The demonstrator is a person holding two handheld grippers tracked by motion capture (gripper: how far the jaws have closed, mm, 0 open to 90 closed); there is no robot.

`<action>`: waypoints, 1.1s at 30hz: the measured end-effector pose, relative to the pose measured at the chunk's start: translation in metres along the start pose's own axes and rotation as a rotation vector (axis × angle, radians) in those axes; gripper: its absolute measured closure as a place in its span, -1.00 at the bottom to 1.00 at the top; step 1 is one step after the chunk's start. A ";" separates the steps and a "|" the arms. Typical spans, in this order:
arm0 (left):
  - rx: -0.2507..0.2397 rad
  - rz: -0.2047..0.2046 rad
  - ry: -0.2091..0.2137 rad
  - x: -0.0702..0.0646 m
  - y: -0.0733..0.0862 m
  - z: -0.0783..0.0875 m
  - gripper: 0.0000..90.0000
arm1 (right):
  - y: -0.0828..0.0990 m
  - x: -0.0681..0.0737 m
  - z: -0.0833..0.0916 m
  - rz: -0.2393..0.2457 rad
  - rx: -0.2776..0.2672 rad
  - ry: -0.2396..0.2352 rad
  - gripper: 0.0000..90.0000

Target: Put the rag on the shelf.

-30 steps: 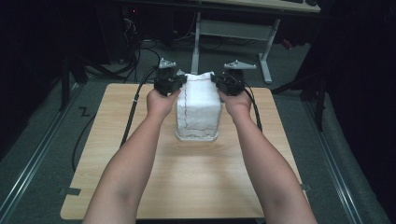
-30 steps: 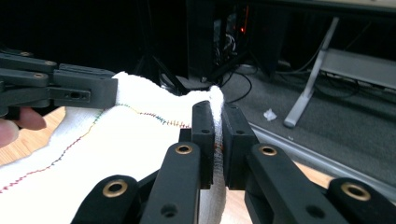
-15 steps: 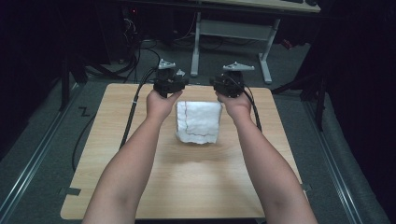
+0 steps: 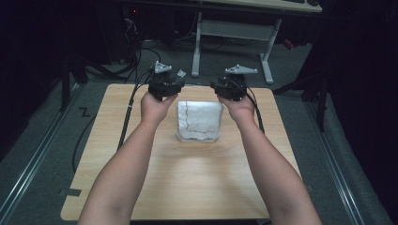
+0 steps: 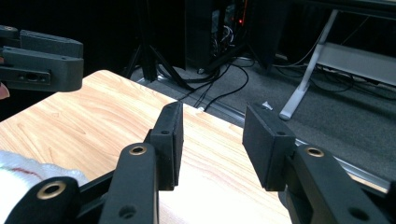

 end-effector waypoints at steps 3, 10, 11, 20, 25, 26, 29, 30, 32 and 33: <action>-0.007 0.037 -0.027 0.001 0.005 0.011 0.27 | 0.001 0.002 0.009 0.006 -0.012 0.002 0.24; -0.014 0.004 -0.034 -0.005 0.012 0.030 0.25 | 0.009 0.005 0.030 0.003 -0.039 0.002 0.23; -0.016 0.008 -0.012 -0.008 0.015 0.038 0.24 | 0.013 0.007 0.036 0.006 -0.042 -0.002 0.24; -0.034 -0.003 0.038 -0.015 0.036 0.062 0.18 | 0.027 0.011 0.059 0.023 -0.045 -0.005 0.21; -0.037 -0.002 0.053 -0.016 0.054 0.078 0.15 | 0.044 0.018 0.076 0.047 -0.049 -0.003 0.07; -0.029 -0.019 0.066 -0.020 0.062 0.085 0.14 | 0.048 0.021 0.081 0.054 -0.052 -0.003 0.06; -0.031 -0.037 0.084 -0.026 0.077 0.098 0.12 | 0.058 0.027 0.092 0.065 -0.057 -0.008 0.00; -0.025 -0.042 0.092 -0.028 0.084 0.102 0.11 | 0.063 0.029 0.096 0.068 -0.063 -0.010 -0.01; -0.015 -0.046 0.105 -0.032 0.100 0.110 0.10 | 0.075 0.033 0.103 0.084 -0.045 0.000 -0.04; -0.007 -0.036 0.118 -0.034 0.109 0.113 0.10 | 0.080 0.035 0.106 0.088 -0.036 0.003 -0.04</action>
Point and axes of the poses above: each handheld gripper's, and its own axes: z roughly backward along the jaws, y roughly out of its underside, x roughly to its left, the point moved 5 cm from there along -z, roughly forward along the jaws, and after that the axes turned 1 degree about -z, right-handed, at the moved point
